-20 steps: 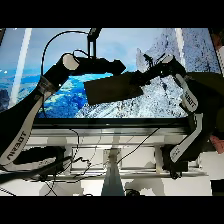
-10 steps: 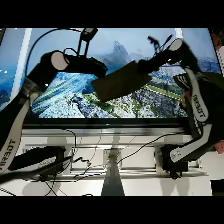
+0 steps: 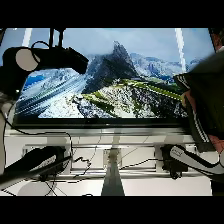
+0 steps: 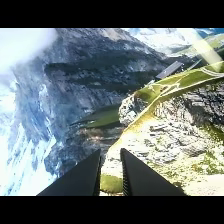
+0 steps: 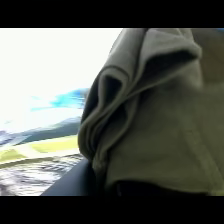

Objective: Fold the clothes and pants, and hang the long-sleeved shirts on hangers.

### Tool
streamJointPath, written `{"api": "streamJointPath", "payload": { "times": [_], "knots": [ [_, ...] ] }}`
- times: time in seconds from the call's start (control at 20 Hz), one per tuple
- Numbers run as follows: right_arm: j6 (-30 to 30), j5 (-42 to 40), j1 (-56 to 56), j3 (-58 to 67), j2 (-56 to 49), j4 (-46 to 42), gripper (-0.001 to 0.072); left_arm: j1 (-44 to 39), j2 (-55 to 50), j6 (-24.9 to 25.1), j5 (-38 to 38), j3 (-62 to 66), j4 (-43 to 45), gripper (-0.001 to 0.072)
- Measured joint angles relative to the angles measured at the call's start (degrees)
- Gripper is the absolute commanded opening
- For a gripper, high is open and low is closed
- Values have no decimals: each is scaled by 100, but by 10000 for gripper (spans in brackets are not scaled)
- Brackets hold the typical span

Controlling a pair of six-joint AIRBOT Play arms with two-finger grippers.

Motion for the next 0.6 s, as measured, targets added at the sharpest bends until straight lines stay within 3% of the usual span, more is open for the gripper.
{"api": "streamJointPath", "payload": {
  "times": [0.2,0.25,0.3,0.35,0.4,0.55,0.6],
  "knots": [
    [175,946,-1342,20,409,-531,25,15,35,0,-15,0,26,140],
    [203,1106,-1626,17,450,-623,116,17,42,0,-15,0,33,141],
    [216,1198,-1856,17,479,-682,309,15,42,0,-15,0,31,140],
    [229,1294,-2052,20,505,-723,559,15,44,0,-17,0,33,140],
    [238,1360,-2234,20,520,-752,720,17,46,0,-15,0,33,140],
    [260,1410,-2531,20,544,-769,690,15,48,0,-17,0,35,141],
    [269,1405,-2581,17,542,-750,622,15,48,0,-17,0,33,141]
  ]
}}
